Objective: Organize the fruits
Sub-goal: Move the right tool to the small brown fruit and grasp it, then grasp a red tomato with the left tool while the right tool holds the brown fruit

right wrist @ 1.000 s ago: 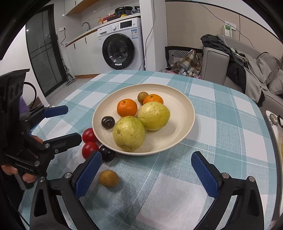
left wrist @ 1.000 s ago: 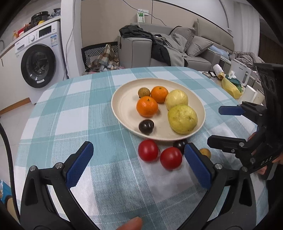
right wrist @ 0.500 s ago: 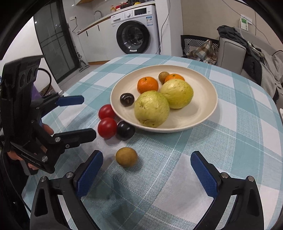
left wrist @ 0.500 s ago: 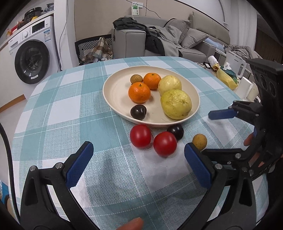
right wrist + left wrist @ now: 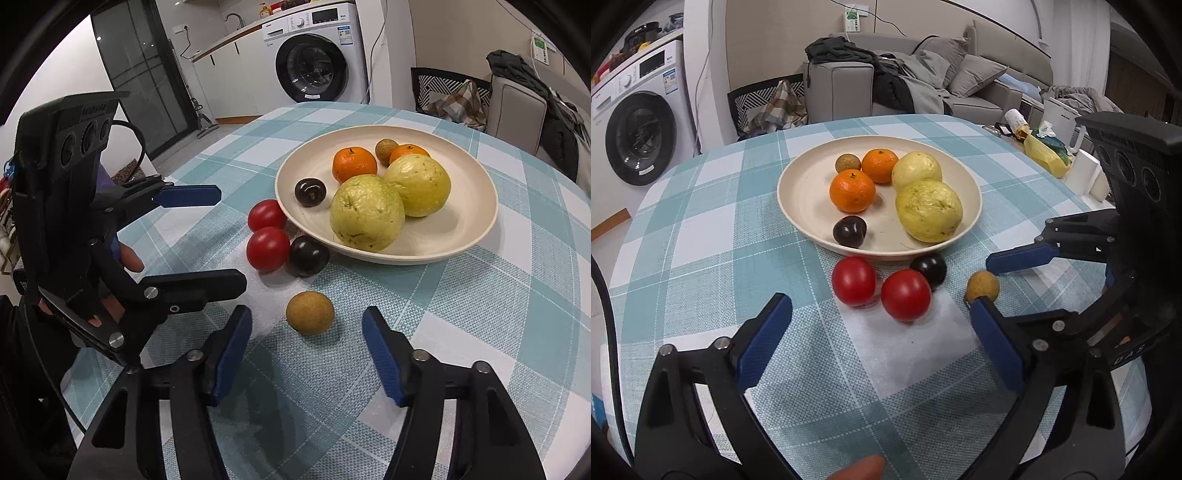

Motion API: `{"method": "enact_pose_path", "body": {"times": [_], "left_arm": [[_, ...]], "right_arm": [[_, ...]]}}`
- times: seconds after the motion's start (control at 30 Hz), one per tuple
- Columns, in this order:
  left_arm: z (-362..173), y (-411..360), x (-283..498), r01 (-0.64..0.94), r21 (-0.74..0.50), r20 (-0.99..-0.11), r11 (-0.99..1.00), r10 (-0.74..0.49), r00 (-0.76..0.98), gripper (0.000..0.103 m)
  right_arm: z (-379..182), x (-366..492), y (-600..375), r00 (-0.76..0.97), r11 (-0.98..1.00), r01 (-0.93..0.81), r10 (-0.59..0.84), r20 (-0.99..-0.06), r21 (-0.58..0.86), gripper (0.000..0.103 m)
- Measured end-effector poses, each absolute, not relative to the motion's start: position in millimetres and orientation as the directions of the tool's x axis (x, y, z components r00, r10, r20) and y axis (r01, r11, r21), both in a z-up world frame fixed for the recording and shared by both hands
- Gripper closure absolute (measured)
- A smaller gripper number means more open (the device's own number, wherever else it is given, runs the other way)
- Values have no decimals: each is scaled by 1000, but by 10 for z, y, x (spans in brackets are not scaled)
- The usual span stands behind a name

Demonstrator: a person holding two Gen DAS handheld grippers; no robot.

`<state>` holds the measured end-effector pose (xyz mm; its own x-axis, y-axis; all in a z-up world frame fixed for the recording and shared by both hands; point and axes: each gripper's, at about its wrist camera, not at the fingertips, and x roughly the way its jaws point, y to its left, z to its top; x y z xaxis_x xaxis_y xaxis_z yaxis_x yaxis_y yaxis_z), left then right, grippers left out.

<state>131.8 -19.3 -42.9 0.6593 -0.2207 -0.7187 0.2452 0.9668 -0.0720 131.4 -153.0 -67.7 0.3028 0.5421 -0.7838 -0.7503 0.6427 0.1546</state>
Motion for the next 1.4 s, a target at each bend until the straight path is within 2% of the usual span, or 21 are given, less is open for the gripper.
{"method": "enact_pose_path", "body": {"times": [0.07, 0.13, 0.2, 0.43, 0.5, 0.7, 0.8, 0.87, 1.4], "left_arm": [[-435, -192, 1322, 250, -83, -721, 965, -231, 653, 16], [-435, -193, 1319, 252, -84, -721, 964, -234, 653, 18], [-432, -199, 1314, 256, -85, -719, 963, -237, 654, 18], [-425, -221, 1288, 273, -79, -715, 959, -245, 655, 18], [-417, -223, 1283, 279, -81, -712, 957, -251, 656, 18], [-399, -230, 1254, 316, -111, -705, 942, -299, 643, 29], [-395, -254, 1231, 349, -135, -701, 927, -338, 628, 39], [-404, -278, 1225, 367, -149, -703, 918, -359, 614, 51], [-530, -376, 1350, 298, -145, -745, 943, -303, 594, 53]], "right_arm": [[-683, 1295, -1509, 307, 637, -758, 537, -785, 140, 45], [-688, 1278, -1495, 307, 634, -762, 538, -785, 136, 50], [-692, 1259, -1479, 315, 634, -764, 531, -787, 122, 59], [-704, 1268, -1481, 325, 642, -758, 527, -785, 117, 68], [-703, 1267, -1480, 331, 646, -755, 524, -785, 114, 75], [-656, 1286, -1540, 347, 655, -747, 531, -773, 115, 75], [-627, 1324, -1572, 362, 670, -732, 536, -763, 124, 75], [-621, 1348, -1587, 367, 679, -723, 532, -763, 126, 75], [-621, 1383, -1592, 380, 695, -709, 519, -766, 119, 75]]}}
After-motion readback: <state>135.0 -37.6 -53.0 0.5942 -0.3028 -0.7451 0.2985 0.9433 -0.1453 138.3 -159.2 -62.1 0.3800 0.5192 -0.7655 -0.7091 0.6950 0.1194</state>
